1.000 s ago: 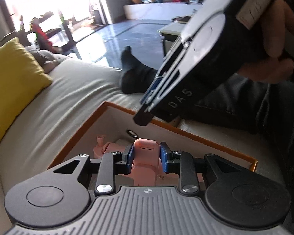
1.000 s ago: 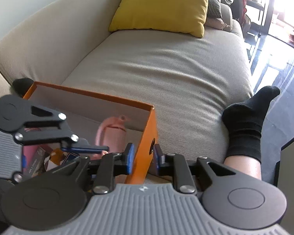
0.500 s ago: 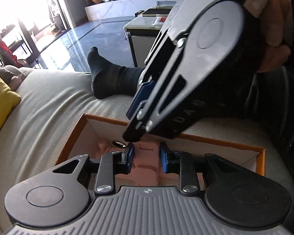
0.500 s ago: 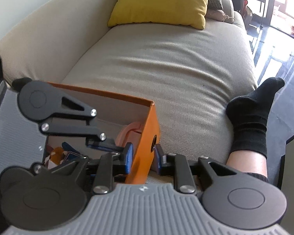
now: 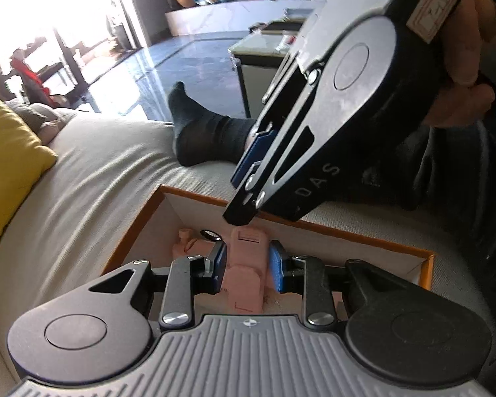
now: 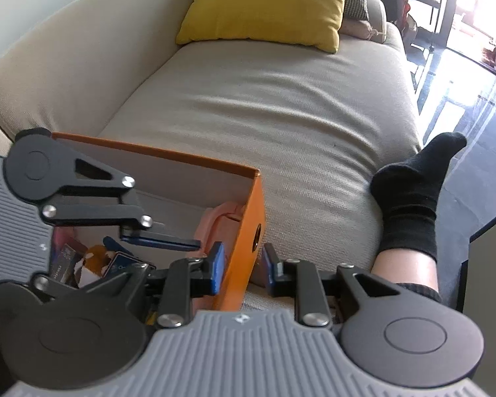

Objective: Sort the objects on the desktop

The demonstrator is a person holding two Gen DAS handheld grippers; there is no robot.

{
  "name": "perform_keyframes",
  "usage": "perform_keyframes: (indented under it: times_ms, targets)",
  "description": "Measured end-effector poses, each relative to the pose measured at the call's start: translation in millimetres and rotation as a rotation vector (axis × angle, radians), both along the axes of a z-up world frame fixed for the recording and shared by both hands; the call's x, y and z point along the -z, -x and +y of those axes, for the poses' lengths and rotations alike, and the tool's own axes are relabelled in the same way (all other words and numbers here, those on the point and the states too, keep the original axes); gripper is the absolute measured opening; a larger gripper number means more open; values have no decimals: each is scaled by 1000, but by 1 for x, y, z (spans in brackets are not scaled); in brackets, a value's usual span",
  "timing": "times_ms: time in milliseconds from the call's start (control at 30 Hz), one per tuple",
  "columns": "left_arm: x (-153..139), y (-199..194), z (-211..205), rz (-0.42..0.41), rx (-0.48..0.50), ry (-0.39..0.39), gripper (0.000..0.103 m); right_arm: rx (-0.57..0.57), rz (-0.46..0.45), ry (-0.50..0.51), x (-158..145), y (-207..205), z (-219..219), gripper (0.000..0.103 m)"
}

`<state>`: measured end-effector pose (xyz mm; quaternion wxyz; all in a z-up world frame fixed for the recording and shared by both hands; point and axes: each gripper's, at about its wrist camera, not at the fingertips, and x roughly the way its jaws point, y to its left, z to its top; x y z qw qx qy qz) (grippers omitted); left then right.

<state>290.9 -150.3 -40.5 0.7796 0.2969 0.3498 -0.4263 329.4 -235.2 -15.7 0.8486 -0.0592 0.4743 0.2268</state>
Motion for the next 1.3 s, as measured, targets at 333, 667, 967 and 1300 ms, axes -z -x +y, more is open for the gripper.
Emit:
perform_keyframes:
  times_ms: [333, 667, 967, 1300]
  targets:
    - [-48, 63, 26, -113, -159, 27, 33, -50, -71, 30, -33, 53, 18, 33]
    - [-90, 137, 64, -196, -395, 162, 34, -122, -134, -8, -52, 121, 40, 35]
    - [-102, 189, 99, -261, -748, 336, 56, -101, -220, -66, -43, 173, 54, 38]
    - [-93, 219, 121, -389, -1014, 379, 89, 42, -332, -109, -17, 203, 60, 54]
